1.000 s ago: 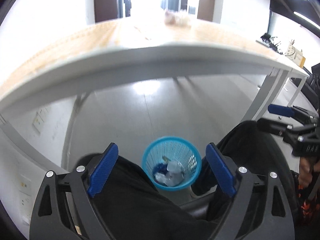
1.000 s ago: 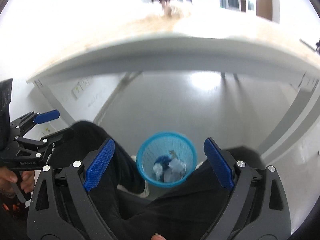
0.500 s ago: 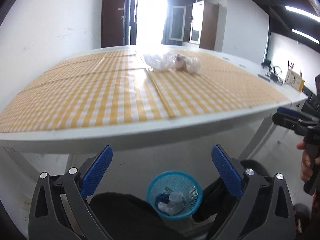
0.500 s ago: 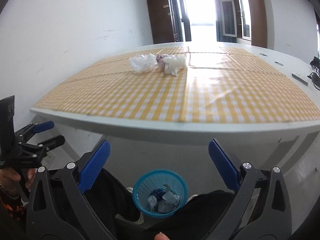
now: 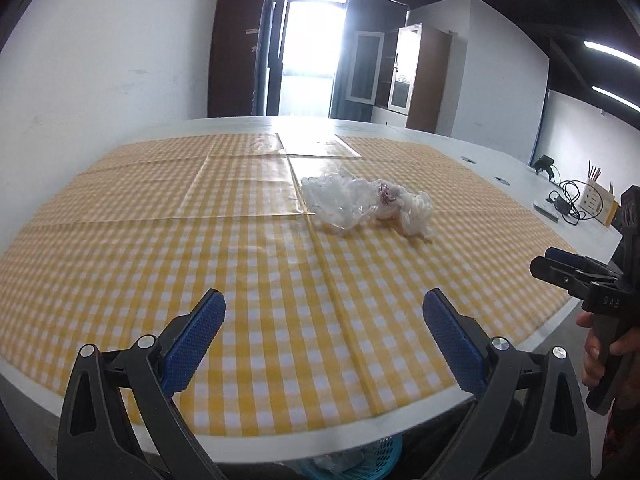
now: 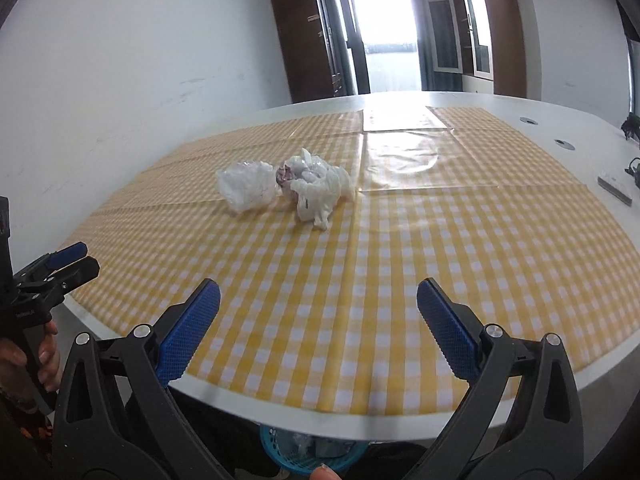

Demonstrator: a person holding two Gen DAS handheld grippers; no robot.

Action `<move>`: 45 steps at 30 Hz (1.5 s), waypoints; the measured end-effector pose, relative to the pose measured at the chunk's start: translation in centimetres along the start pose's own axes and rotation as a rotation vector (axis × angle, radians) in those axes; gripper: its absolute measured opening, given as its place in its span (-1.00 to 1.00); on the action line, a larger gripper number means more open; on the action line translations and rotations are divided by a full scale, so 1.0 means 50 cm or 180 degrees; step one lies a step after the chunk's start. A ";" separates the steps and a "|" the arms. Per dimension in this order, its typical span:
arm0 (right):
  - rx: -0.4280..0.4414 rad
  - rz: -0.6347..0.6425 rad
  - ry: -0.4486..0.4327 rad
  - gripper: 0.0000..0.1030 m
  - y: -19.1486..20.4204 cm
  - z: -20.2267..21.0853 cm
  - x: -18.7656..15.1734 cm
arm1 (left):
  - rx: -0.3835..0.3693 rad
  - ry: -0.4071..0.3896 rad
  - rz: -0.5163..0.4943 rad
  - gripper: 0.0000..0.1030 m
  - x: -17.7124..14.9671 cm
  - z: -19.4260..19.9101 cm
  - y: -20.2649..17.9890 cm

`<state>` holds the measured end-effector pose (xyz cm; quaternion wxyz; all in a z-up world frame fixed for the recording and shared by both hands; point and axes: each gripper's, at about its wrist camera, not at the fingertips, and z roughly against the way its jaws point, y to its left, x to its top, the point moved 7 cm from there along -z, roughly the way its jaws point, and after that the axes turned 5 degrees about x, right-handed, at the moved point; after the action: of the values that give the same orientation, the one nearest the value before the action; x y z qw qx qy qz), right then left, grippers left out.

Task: Collect trash
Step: 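Grasp the folded white napkin with the left tool while the right tool grasps a crumpled tissue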

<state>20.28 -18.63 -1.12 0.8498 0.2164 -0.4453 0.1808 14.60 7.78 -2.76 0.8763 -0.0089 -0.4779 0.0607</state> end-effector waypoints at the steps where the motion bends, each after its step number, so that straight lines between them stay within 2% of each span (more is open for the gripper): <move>1: 0.0003 0.0008 0.0009 0.83 -0.001 -0.008 0.009 | -0.0011 0.0013 0.0014 0.89 0.006 -0.009 0.002; 14: -0.0051 0.0039 0.0140 0.83 -0.019 -0.105 0.095 | -0.0041 0.0173 0.0130 0.89 0.099 -0.131 0.006; 21: -0.0024 -0.0045 0.0258 0.81 -0.039 -0.169 0.129 | 0.0018 0.0195 -0.0023 0.89 0.162 -0.188 -0.010; 25: 0.0037 -0.0096 0.0375 0.67 -0.046 -0.207 0.140 | 0.0050 0.0258 -0.0021 0.89 0.200 -0.234 -0.012; 28: 0.0038 -0.0065 0.0440 0.64 -0.049 -0.233 0.153 | -0.0015 0.0343 0.0092 0.88 0.223 -0.263 -0.017; 32: 0.0039 -0.0065 0.0522 0.61 -0.059 -0.264 0.168 | -0.0046 0.0430 0.0048 0.88 0.260 -0.305 -0.046; 37: 0.0104 -0.0047 0.0698 0.43 -0.065 -0.313 0.175 | -0.0159 0.0766 -0.0006 0.86 0.294 -0.401 -0.087; 41: 0.0157 -0.0114 0.0766 0.41 -0.075 -0.332 0.176 | -0.0173 0.1073 -0.0101 0.81 0.290 -0.484 -0.110; 45: 0.0220 -0.0191 0.0826 0.17 -0.086 -0.342 0.175 | -0.0147 0.1411 -0.0194 0.76 0.279 -0.561 -0.131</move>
<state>38.76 -12.19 -3.43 0.8974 0.2335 -0.3185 0.1970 46.24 4.05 -5.86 0.9609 -0.0275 -0.2749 0.0198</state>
